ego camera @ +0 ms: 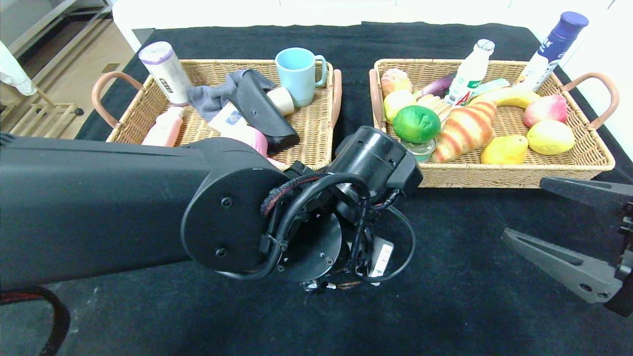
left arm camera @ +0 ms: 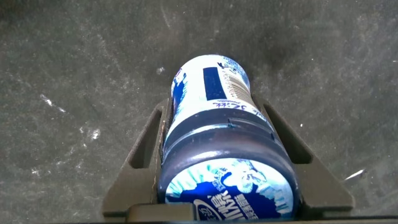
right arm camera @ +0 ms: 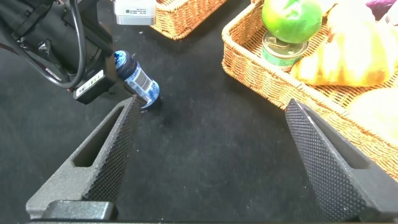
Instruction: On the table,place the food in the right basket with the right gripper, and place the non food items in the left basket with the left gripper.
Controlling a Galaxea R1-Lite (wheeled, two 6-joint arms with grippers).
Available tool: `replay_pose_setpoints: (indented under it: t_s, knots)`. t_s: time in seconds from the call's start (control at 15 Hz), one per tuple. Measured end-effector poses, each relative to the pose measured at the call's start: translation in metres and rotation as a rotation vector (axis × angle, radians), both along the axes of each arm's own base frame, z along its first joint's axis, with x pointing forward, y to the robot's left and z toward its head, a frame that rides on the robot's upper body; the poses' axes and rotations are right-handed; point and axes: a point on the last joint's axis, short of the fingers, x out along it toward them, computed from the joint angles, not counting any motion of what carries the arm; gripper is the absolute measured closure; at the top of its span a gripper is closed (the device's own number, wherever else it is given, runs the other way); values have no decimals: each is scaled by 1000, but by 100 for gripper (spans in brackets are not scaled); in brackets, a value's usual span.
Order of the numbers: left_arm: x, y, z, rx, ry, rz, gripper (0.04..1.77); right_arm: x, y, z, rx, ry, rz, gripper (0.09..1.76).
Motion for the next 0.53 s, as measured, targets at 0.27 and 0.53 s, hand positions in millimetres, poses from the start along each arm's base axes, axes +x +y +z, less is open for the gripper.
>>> replay_pose_setpoints:
  t_s: [0.27, 0.53]
  knots:
    - [1, -2, -2, 1, 4, 3, 93, 1, 1, -1, -2, 4, -2, 14]
    - [1, -2, -3, 2, 8, 3, 93, 2, 1, -1, -3, 6, -2, 14]
